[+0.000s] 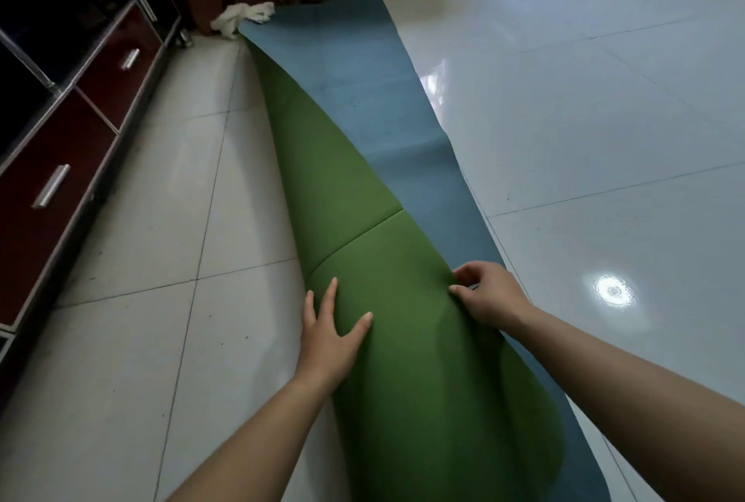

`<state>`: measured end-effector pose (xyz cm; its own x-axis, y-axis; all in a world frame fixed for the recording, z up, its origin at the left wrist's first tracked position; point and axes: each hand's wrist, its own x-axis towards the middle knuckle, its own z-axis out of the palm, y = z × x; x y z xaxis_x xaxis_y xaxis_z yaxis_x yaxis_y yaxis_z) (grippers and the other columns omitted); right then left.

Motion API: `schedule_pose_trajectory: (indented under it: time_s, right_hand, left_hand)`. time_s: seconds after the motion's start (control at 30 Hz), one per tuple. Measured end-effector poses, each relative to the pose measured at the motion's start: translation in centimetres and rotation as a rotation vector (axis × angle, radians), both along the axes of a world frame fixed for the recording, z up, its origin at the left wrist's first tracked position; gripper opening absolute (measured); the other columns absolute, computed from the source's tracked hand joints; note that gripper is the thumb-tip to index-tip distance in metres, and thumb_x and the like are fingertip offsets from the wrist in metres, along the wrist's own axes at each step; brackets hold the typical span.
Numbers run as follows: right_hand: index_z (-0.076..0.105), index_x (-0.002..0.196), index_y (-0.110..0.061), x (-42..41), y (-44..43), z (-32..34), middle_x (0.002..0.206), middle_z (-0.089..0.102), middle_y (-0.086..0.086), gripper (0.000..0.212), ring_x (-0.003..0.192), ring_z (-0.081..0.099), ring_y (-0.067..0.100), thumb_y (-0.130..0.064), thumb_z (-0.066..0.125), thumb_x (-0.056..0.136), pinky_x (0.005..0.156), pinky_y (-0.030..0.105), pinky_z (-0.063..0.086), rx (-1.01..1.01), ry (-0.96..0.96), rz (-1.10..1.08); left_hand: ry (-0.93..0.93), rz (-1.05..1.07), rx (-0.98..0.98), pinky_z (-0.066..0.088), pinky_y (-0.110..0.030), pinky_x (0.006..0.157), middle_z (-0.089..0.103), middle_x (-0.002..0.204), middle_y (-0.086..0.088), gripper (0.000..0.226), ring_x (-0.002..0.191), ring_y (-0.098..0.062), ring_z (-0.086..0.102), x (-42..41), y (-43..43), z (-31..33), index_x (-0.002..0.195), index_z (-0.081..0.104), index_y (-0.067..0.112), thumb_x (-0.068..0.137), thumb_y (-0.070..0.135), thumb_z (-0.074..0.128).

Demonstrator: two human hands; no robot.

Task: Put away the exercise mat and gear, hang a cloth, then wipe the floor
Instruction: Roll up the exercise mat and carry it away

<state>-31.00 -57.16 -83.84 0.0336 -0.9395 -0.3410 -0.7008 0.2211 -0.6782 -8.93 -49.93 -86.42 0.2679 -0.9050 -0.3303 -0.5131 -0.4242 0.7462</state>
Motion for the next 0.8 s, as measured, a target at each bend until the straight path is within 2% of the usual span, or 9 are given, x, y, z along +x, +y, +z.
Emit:
schedule_pose_trajectory:
  time_s: [0.2,0.47,0.8]
  right_hand:
    - [0.063,0.097,-0.017,-1.0,0.5,-0.4,0.091,0.060,-0.005,0.011,0.087,0.055,0.014,-0.018,0.063,0.087,0.077,0.021,0.038,0.016,0.085,-0.017]
    - [0.059,0.089,-0.018,-4.4,1.9,-1.0,0.092,0.061,0.000,0.003,0.086,0.054,0.017,-0.017,0.061,0.087,0.076,0.025,0.038,0.031,0.164,-0.100]
    - [0.063,0.104,-0.011,-7.7,3.9,-2.9,0.102,0.064,0.005,0.017,0.088,0.053,0.018,-0.017,0.062,0.087,0.079,0.025,0.041,0.063,0.226,-0.169]
  left_hand:
    - [0.013,-0.032,0.028,0.023,-0.034,0.111,-0.002,0.158,0.001,0.076,0.144,-0.020,0.014,0.6,-1.0,0.3,0.146,0.014,0.040,0.086,0.042,0.061]
    - [0.008,-0.133,0.055,0.023,-0.034,0.111,0.003,0.158,-0.001,0.080,0.143,-0.021,0.015,0.0,-1.0,-0.5,0.148,0.010,0.036,0.087,0.039,0.061]
    - [-0.043,-0.240,0.092,0.024,-0.035,0.112,0.000,0.158,0.001,0.082,0.144,-0.021,0.014,-2.0,-0.4,-2.0,0.148,0.009,0.036,0.086,0.040,0.062]
